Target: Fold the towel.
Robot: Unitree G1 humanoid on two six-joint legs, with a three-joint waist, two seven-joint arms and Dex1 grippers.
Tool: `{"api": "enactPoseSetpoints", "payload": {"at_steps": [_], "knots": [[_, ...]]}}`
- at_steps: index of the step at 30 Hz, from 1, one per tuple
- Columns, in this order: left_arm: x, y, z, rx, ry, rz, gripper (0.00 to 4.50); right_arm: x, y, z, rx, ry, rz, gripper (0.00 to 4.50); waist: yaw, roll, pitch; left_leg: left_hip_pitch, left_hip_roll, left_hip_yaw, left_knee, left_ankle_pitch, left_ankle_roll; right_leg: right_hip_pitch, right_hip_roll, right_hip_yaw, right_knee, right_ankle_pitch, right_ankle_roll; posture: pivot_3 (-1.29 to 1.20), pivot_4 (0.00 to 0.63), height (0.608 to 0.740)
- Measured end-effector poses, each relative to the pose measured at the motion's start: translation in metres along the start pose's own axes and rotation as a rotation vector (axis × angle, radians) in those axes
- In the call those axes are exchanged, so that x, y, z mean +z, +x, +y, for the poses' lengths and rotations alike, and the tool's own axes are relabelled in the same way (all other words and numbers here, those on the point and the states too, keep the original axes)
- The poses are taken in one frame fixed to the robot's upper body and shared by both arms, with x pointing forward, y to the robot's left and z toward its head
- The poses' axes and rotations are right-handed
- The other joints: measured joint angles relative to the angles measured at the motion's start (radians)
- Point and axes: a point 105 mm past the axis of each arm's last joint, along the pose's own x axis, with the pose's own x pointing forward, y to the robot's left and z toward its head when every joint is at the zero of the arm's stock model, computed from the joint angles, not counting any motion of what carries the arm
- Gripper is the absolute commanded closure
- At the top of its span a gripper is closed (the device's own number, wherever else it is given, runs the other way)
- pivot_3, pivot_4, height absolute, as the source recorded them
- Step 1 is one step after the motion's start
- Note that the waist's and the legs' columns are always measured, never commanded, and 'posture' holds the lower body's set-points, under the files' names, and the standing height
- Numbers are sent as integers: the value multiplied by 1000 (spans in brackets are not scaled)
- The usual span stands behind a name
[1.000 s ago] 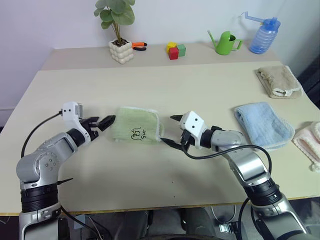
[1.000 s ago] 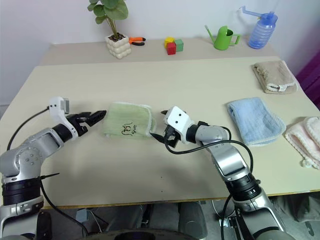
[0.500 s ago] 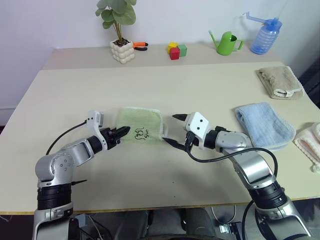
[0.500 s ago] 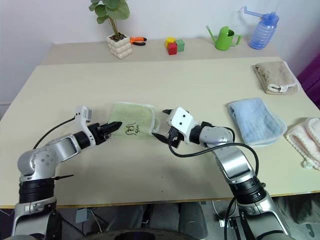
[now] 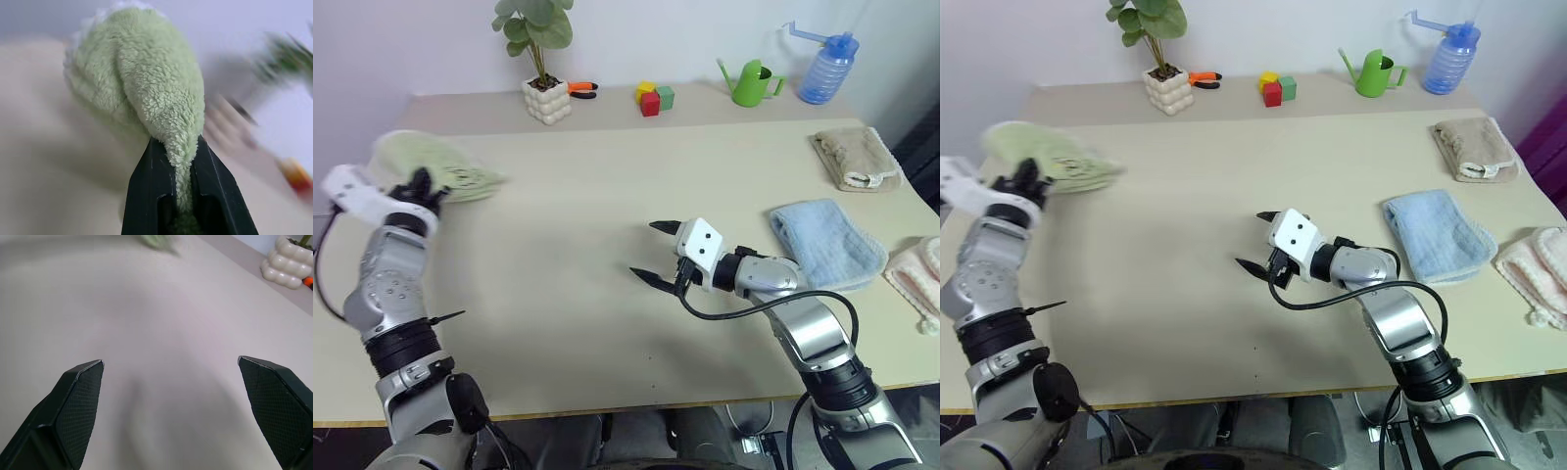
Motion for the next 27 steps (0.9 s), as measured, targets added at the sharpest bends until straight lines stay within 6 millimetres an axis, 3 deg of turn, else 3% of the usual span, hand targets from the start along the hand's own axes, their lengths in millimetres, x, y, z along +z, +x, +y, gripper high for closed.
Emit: {"api": "enactPoseSetpoints", "payload": {"at_steps": [3,6,9,13,16,21,24,27], "knots": [[-10,-14,49,214,31,22,4471,1,1,2,8,-7,-6,0,2,-1,-1,0,0,0,1,0,0,1,0,0,0,0,0,0,150,730],[-41,-45,92,388,36,126,4471,-2,0,1,7,-16,-1,0,2,-3,-1,1,0,0,1,0,0,1,0,0,1,0,0,0,150,730],[-37,-54,86,366,31,122,3443,-5,0,2,13,-14,4,0,4,-6,-2,1,0,-2,1,0,0,3,0,-2,1,0,0,0,150,730],[-34,-67,83,361,-50,103,1562,-8,1,2,24,-13,8,0,1,-6,-2,2,1,-2,1,0,0,3,0,-2,1,0,0,0,150,730],[-23,-73,85,367,-54,63,1562,-14,2,1,29,-7,21,0,-1,-6,-2,1,1,-2,1,0,0,2,1,-2,1,0,0,0,150,730],[16,-78,89,348,59,-74,1562,-11,6,-2,32,-6,1,0,1,-7,-2,1,1,-2,1,0,0,3,1,-2,1,0,0,0,150,730],[39,-73,70,234,253,-110,1562,-7,6,-12,0,14,-24,0,4,-7,-2,1,0,-2,1,0,0,3,0,-2,1,0,0,0,150,730],[35,-67,26,-18,582,-47,1562,-9,1,-27,-52,45,-31,0,5,-7,-2,2,0,-2,0,-1,1,4,0,-2,0,0,-1,0,150,730]]}}
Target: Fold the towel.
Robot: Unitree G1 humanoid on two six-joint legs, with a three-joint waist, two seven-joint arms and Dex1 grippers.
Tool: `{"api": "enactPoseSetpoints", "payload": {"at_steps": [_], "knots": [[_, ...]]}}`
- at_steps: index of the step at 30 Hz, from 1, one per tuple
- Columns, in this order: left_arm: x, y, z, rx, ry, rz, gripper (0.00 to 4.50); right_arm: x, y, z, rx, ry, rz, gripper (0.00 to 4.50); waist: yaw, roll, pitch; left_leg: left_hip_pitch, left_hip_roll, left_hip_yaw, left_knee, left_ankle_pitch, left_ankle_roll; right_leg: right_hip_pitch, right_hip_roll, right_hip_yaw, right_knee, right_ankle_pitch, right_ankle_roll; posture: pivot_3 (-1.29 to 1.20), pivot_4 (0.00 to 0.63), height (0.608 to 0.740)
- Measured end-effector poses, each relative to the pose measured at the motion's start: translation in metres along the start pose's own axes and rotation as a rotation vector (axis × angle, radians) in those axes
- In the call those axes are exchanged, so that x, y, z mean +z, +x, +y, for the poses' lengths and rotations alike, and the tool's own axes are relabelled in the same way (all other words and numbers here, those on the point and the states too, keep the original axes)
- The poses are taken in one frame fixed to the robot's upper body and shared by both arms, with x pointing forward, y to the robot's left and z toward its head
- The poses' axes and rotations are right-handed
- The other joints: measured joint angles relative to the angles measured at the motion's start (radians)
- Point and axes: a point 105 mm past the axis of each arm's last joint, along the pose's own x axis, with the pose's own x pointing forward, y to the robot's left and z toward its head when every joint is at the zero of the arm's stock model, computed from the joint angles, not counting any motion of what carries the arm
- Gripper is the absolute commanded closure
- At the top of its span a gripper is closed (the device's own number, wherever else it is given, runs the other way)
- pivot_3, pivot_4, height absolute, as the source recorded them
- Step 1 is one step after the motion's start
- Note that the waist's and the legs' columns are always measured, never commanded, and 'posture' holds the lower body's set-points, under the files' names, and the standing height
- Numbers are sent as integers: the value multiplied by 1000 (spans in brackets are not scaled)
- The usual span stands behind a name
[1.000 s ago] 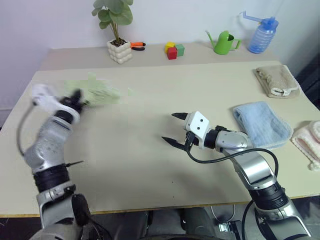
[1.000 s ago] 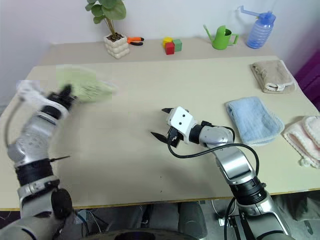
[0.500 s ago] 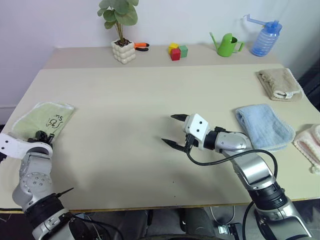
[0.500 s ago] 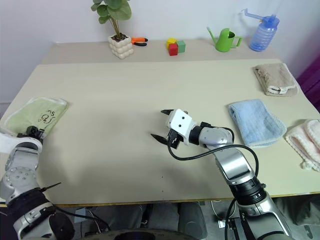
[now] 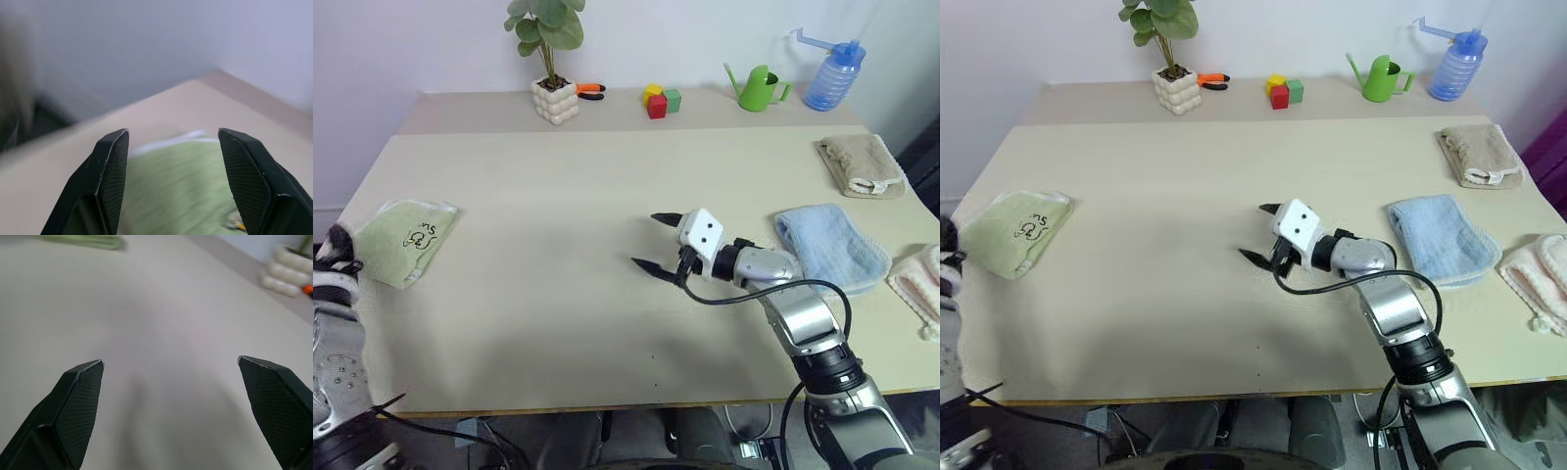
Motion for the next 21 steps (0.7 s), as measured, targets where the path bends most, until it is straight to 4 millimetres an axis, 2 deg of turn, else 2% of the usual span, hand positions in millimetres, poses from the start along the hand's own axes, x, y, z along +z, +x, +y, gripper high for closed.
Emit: {"api": "enactPoseSetpoints", "payload": {"at_steps": [1,3,5,6,8,16,21], "knots": [[3,-2,-26,-157,127,5,1562,-2,-3,-8,-24,19,-1,0,-1,0,0,0,0,0,0,-2,4,0,0,0,0,0,0,0,150,730],[-8,-17,-71,-416,252,37,1562,-5,-10,-20,-67,38,4,0,-5,3,0,1,0,2,-1,-3,6,0,0,2,0,0,0,0,150,730],[-29,-35,-100,-588,304,88,1562,-13,-18,-31,-104,53,33,0,-9,4,1,0,1,2,-2,-3,6,-3,1,3,0,0,0,0,150,730],[-36,-40,-107,-632,315,111,1562,-18,-22,-36,-124,65,44,0,-13,4,1,0,2,2,-3,-3,6,-3,1,3,0,0,-1,0,150,730],[-44,-44,-114,-675,318,133,1562,-25,-29,-45,-166,92,60,0,-16,5,1,0,4,3,-3,-4,5,-4,3,3,1,-1,-2,0,150,730],[-53,-48,-131,-771,290,131,1562,-35,-53,-57,-182,101,112,0,-4,6,1,0,4,4,-1,-4,5,-3,2,2,0,-1,-2,0,150,730],[-55,-48,-134,-778,284,130,1562,-38,-56,-57,-184,116,117,0,-5,6,1,0,4,3,-1,-4,5,-3,2,2,0,-1,-2,0,150,730]]}}
